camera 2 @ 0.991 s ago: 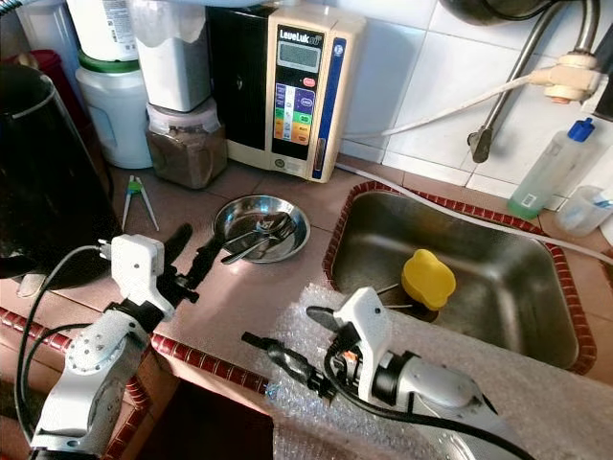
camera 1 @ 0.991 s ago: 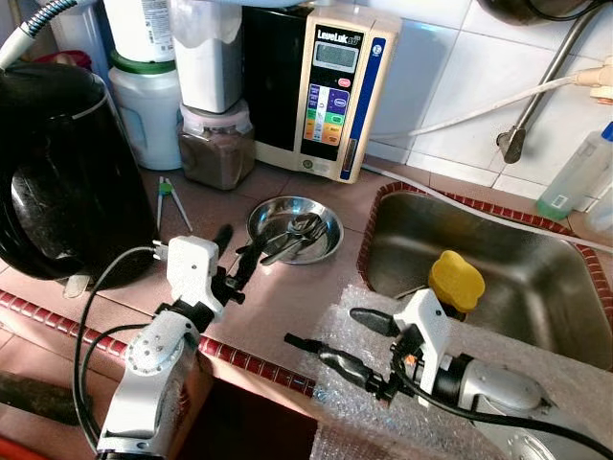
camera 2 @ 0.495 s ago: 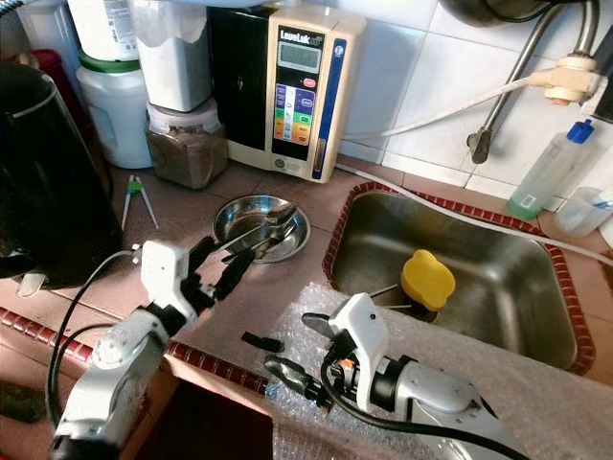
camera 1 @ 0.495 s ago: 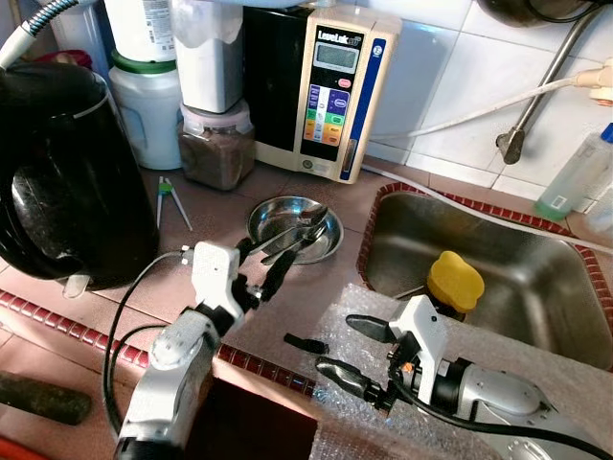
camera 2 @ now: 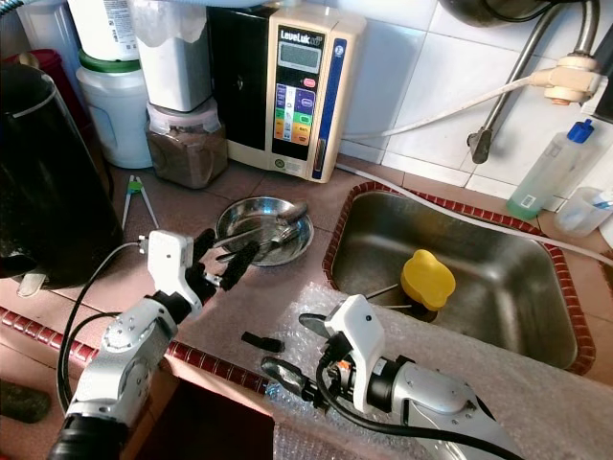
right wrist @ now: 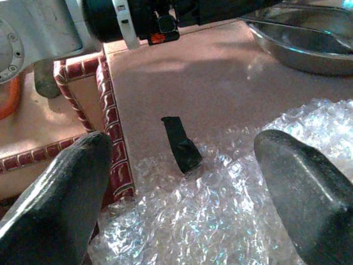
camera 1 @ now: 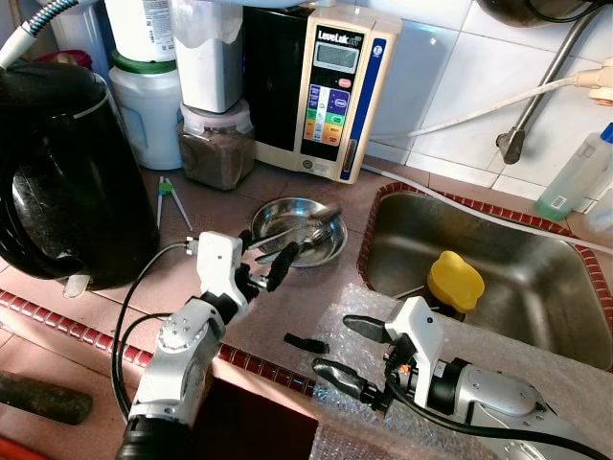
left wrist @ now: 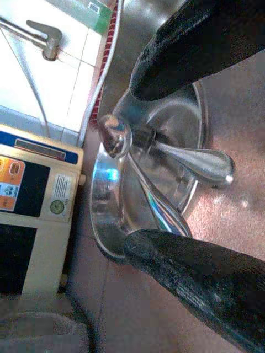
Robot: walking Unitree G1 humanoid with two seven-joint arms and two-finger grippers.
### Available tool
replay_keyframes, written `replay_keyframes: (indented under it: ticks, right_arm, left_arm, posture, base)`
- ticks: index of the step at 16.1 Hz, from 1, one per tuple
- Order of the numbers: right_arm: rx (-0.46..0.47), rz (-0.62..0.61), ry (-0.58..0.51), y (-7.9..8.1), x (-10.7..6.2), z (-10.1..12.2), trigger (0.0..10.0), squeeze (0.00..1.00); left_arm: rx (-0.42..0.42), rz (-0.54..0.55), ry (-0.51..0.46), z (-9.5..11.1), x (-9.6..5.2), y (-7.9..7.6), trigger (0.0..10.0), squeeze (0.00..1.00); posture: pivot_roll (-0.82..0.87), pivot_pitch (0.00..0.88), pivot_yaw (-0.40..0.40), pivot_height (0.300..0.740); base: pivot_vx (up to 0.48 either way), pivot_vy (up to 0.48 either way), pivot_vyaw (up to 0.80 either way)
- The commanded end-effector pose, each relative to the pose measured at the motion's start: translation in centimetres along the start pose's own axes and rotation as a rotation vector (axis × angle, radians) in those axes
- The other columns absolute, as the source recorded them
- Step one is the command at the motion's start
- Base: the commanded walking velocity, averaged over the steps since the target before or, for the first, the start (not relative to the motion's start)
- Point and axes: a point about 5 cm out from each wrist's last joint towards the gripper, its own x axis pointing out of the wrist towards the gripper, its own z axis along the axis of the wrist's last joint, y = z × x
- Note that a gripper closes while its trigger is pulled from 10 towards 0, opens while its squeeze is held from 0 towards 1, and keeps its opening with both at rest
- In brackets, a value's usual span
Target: Kitchen organization
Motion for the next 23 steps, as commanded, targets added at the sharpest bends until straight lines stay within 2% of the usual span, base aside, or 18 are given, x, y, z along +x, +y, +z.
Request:
replay_keyframes:
  ticks: [1,3,5,6,7,9,11,12,14,15,17,20,23]
  right_arm:
    - [-0.024,-0.012,0.0,-0.2,0.0,0.2,10.0,0.0]
    - [-0.027,-0.016,0.0,-0.4,0.0,0.2,10.0,0.0]
    - [-0.035,-0.026,0.001,-0.7,0.1,0.1,10.0,0.0]
    - [-0.035,-0.026,0.001,-0.7,0.1,0.1,10.0,0.0]
    - [-0.041,-0.03,-0.003,-0.7,0.1,0.2,10.0,0.0]
    - [-0.047,-0.034,-0.009,-0.6,0.4,0.4,10.0,0.0]
    - [-0.05,-0.039,-0.011,-0.5,0.4,0.4,10.0,0.0]
    - [-0.05,-0.044,-0.011,-0.5,0.4,0.4,10.0,0.0]
    - [-0.046,-0.058,-0.012,-0.6,0.3,0.3,10.0,0.0]
    - [-0.043,-0.058,-0.01,-0.4,0.4,0.2,10.0,0.0]
    - [-0.043,-0.055,-0.012,-0.4,0.5,0.3,10.0,0.0]
    - [-0.046,-0.05,-0.01,-0.5,0.7,0.3,10.0,0.0]
    - [-0.049,-0.05,-0.007,-0.6,0.7,0.2,10.0,0.0]
  left_arm:
    - [0.006,0.004,0.017,-0.2,0.3,0.0,10.0,0.0]
    - [0.026,0.015,-0.008,0.4,0.5,0.3,10.0,0.0]
    - [0.116,0.041,-0.096,2.7,1.2,0.8,10.0,0.0]
    - [0.116,0.041,-0.096,2.7,1.2,0.8,10.0,0.0]
    - [0.143,0.057,-0.13,3.7,1.5,1.2,10.0,0.0]
    - [0.222,0.034,-0.127,4.2,1.8,1.2,10.0,0.0]
    - [0.251,0.033,-0.123,4.5,2.2,1.5,10.0,0.0]
    - [0.252,0.057,-0.128,4.8,2.2,2.0,10.0,0.0]
    - [0.148,0.159,-0.161,5.3,1.6,3.6,10.0,0.0]
    - [0.124,0.242,-0.144,4.8,0.8,4.6,10.0,0.0]
    - [0.167,0.341,-0.122,4.0,-0.4,5.5,10.0,0.0]
    - [0.129,0.41,-0.087,3.0,-1.3,5.7,10.0,0.0]
    - [0.055,0.395,-0.049,2.2,-1.5,4.8,10.0,0.0]
  posture:
    - [0.07,0.0,-0.087,0.74]
    - [0.07,0.0,-0.091,0.74]
    - [0.08,0.0,-0.092,0.74]
    - [0.08,0.0,-0.092,0.74]
    - [0.08,0.0,-0.091,0.74]
    - [0.08,0.0,-0.085,0.74]
    - [0.07,0.0,-0.079,0.74]
    - [0.07,0.0,-0.077,0.74]
    - [0.07,0.0,-0.075,0.74]
    - [0.08,0.0,-0.075,0.74]
    - [0.08,0.0,-0.078,0.74]
    - [0.09,0.0,-0.085,0.74]
    - [0.09,0.0,-0.085,0.74]
  base:
    - [0.0,0.0,0.0]
    - [0.0,0.0,0.0]
    - [0.0,0.0,0.0]
    - [0.0,0.0,0.0]
    - [0.0,0.0,0.0]
    - [0.0,0.0,0.0]
    - [0.0,0.0,0.0]
    - [0.0,0.0,0.0]
    - [0.0,0.0,0.0]
    - [0.0,0.0,0.0]
    - [0.0,0.0,0.0]
    - [0.0,0.0,0.0]
    - [0.0,0.0,0.0]
